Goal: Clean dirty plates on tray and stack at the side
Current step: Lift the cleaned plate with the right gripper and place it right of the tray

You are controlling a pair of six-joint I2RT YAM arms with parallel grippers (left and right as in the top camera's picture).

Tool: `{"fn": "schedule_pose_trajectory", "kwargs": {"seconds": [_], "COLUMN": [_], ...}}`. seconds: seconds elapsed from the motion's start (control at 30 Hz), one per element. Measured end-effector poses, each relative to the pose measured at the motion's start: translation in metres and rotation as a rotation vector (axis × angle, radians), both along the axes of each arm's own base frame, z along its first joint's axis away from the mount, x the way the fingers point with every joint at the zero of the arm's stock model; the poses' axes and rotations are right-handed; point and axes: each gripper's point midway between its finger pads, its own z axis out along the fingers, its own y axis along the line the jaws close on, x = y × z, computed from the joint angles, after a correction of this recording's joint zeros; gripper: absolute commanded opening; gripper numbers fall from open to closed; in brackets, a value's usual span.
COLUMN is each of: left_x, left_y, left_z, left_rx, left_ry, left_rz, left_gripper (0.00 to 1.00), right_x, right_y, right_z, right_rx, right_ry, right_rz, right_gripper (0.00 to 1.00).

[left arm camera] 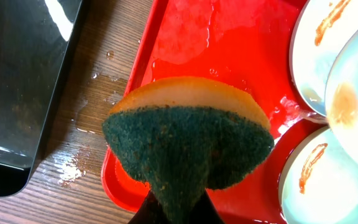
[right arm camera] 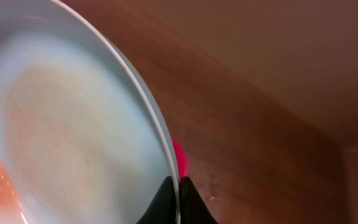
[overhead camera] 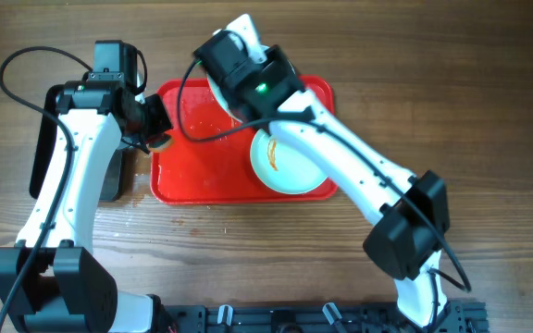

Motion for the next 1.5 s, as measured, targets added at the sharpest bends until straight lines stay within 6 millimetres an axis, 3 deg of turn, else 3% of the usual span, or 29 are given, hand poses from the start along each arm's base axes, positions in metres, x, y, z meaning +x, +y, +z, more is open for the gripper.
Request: {"fn": "schedule_pose_trajectory", "kwargs": {"seconds": [0.1,0.23,0.57,0.7,0.87,0.93,1.0,1.1,1.2,1.23,1.3,1.43,1.47,1.5], "left_x": [0.0,0.0,0.0,0.0,0.001,0.001,0.001,0.001,0.001,0.001,0.001,0.001,0.001,0.001], "left_y": [0.0,0.0,0.0,0.0,0.0,0.0,0.0,0.0,0.0,0.0,0.0,0.0,0.0,0.0], "left_z": [0.0,0.0,0.0,0.0,0.0,0.0,0.0,0.0,0.0,0.0,0.0,0.0,0.0,0.0], "left_rx": [0.0,0.0,0.0,0.0,0.0,0.0,0.0,0.0,0.0,0.0,0.0,0.0,0.0,0.0], "left_ry": [0.0,0.0,0.0,-0.001,-0.003,-0.003,-0.003,-0.003,-0.003,-0.003,-0.003,-0.003,-0.003,-0.003], "left_rz": [0.0,0.0,0.0,0.0,0.0,0.0,0.0,0.0,0.0,0.0,0.0,0.0,0.0,0.0], "left_gripper": [0.04,0.04,0.04,0.04,0.04,0.04,0.04,0.04,0.04,0.04,0.04,0.04,0.04,0.04], "right_x": [-0.012,-0.013,-0.015,-0.025,-0.028,-0.034,-0.04,-0.039,-0.044,-0.056,-0.065,-0.059,-0.054,-0.04], "right_y": [0.015,0.004,0.002,0.021,0.021,0.04,0.042,0.033,0.047,0.062,0.063,0.065,0.056,0.034], "right_z": [0.018,0.034,0.04,0.028,0.023,0.001,-0.013,-0.006,-0.014,-0.041,-0.057,-0.042,-0.03,-0.006], "right_rx": [-0.08,-0.183,-0.259,-0.196,-0.127,-0.022,-0.014,-0.055,0.005,0.042,0.078,0.228,0.296,0.421], "right_ry": [-0.095,-0.17,-0.18,-0.134,-0.132,-0.022,0.025,-0.03,0.005,0.143,0.224,0.235,0.245,0.258], "right_rz": [0.004,-0.046,-0.034,0.026,-0.01,0.068,0.086,0.035,0.068,0.177,0.192,0.179,0.174,0.161], "right_gripper": [0.04,0.05,0.04,0.04,0.04,0.04,0.04,0.04,0.04,0.04,0.04,0.04,0.05,0.04]}}
